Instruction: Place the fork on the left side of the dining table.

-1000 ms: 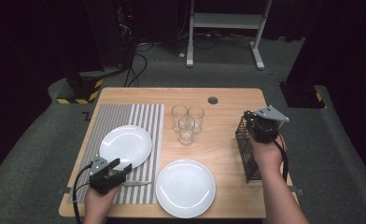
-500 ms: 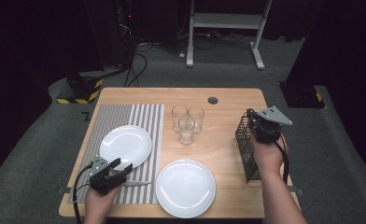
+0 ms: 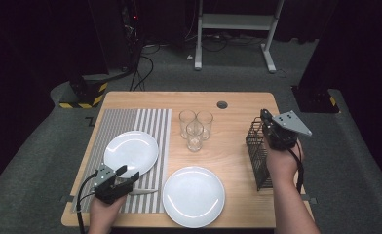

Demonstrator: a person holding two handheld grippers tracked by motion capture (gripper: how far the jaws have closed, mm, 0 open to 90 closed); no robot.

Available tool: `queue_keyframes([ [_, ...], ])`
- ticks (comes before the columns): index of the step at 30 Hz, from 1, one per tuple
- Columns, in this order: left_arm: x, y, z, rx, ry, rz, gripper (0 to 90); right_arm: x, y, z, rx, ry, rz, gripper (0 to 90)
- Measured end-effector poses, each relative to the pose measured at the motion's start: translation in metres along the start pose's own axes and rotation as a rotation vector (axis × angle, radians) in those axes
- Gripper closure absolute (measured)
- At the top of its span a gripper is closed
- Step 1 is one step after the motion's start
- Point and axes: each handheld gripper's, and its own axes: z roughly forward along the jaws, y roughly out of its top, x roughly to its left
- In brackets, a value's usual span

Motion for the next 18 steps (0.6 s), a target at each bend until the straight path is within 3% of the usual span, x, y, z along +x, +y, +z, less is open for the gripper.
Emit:
queue_keyframes([
  [18, -0.002, 0.000, -0.001, -0.006, 0.013, 0.020, 39.6, 0.009, 0.028, -0.025, -0.131, 0.013, -0.013, 86.1],
])
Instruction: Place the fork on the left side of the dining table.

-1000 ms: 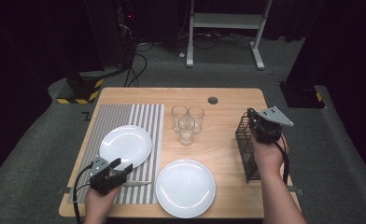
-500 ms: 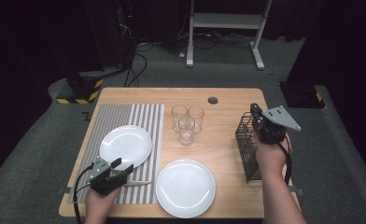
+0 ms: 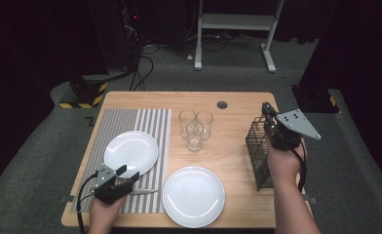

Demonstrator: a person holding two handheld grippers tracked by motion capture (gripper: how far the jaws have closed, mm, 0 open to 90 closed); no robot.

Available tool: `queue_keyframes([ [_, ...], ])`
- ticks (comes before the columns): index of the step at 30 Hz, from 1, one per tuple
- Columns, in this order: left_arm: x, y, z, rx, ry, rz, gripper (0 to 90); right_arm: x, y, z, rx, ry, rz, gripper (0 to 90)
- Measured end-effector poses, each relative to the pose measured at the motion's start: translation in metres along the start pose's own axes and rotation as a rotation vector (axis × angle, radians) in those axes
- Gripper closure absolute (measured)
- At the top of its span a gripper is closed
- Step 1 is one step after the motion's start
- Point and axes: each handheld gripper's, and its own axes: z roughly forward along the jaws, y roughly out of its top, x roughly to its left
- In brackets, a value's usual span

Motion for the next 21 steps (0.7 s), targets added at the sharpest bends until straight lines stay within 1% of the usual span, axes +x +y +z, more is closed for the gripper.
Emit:
queue_keyframes([
  [4, 0.000, 0.000, -0.001, -0.004, 0.001, 0.002, 39.7, 0.005, 0.004, -0.003, -0.018, 0.012, -0.008, 86.1],
  [11, -0.001, 0.001, -0.001, -0.010, 0.001, 0.004, 39.7, 0.017, 0.011, -0.004, -0.041, 0.048, -0.015, 86.1],
  [21, -0.002, 0.002, -0.003, -0.017, 0.000, 0.006, 39.6, 0.038, 0.012, -0.001, -0.055, 0.110, -0.012, 86.0],
])
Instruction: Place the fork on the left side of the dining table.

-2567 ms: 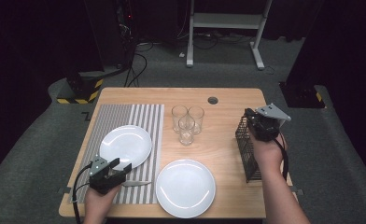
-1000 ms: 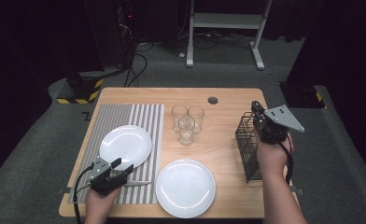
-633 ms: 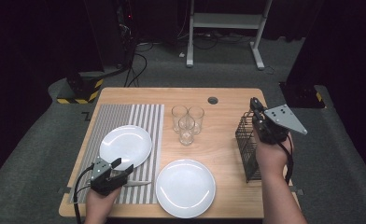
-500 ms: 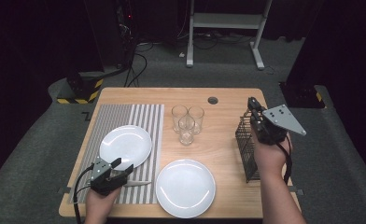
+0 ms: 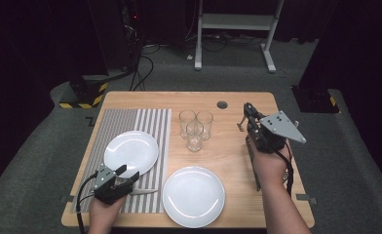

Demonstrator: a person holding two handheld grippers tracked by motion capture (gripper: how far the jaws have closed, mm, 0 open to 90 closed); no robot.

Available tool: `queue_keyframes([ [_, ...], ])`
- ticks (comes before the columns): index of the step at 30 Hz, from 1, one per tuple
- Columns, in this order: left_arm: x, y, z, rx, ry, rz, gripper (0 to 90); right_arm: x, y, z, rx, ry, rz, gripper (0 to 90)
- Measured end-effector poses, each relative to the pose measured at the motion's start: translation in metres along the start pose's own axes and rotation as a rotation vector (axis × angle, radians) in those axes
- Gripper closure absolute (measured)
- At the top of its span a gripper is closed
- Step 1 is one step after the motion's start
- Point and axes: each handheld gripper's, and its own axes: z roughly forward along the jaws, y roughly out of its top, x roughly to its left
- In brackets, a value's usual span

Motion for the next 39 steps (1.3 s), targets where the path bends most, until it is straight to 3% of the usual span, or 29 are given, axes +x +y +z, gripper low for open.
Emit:
queue_keyframes([
  [12, -0.002, 0.002, -0.001, -0.002, -0.006, 0.008, 39.6, 0.019, -0.004, 0.004, -0.005, 0.061, 0.009, 86.0],
  [39, -0.023, 0.007, 0.002, -0.015, -0.045, 0.047, 39.5, 0.058, -0.024, 0.012, 0.002, 0.188, 0.030, 86.0],
])
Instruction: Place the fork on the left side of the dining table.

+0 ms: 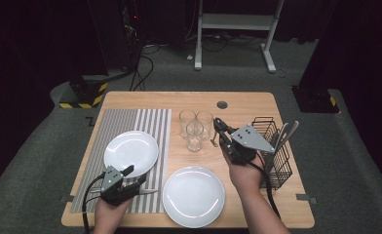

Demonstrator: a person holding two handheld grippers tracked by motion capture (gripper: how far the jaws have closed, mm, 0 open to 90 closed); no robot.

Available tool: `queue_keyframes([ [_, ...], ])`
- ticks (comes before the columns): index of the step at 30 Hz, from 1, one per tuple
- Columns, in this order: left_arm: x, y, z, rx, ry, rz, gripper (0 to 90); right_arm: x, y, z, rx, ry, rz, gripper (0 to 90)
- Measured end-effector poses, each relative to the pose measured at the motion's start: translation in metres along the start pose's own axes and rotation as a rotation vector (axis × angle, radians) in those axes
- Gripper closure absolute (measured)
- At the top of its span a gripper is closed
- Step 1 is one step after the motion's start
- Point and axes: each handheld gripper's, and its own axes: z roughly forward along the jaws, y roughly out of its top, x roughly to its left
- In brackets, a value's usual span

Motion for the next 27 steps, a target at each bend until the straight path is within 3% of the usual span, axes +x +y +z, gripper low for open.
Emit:
queue_keyframes([
  [7, -0.010, 0.005, 0.002, -0.014, -0.011, 0.008, 39.5, 0.008, -0.007, 0.001, 0.006, 0.041, 0.009, 86.0],
  [27, -0.031, 0.039, 0.008, -0.043, -0.027, 0.048, 38.5, 0.027, -0.015, 0.008, -0.013, 0.142, 0.027, 86.0],
])
